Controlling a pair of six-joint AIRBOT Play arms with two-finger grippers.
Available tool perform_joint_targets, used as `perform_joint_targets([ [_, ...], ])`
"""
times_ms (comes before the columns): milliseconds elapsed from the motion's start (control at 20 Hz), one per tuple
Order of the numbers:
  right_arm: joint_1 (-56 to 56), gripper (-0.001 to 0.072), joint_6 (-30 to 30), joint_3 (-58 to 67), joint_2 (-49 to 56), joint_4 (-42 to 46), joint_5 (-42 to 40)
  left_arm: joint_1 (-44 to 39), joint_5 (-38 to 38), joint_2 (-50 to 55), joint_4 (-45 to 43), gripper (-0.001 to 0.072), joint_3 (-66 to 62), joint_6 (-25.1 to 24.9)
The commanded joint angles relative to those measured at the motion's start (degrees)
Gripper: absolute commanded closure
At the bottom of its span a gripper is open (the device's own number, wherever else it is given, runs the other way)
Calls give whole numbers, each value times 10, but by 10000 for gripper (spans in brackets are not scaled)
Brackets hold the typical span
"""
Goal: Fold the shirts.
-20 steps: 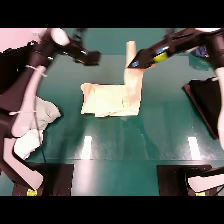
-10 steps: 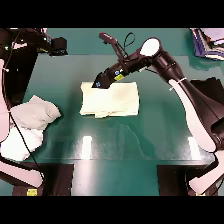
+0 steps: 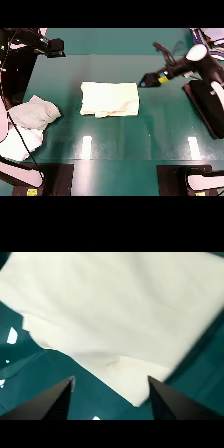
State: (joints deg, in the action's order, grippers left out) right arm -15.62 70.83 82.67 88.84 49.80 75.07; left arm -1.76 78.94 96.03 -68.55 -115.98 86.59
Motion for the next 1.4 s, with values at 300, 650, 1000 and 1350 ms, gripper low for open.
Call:
perform_joint_targets([
  [300,50,79,-25,-202,65,-194,-105,1,-5,0,0,685,0,-14],
  [650,-41,228,-25,-55,181,-247,-107,1,-5,0,0,684,0,-16],
  [1000,-9,696,-51,22,155,-241,-128,-25,3,0,6,686,0,-15],
  [1350,250,696,-18,27,7,-163,-167,-113,-14,0,6,685,0,-16],
])
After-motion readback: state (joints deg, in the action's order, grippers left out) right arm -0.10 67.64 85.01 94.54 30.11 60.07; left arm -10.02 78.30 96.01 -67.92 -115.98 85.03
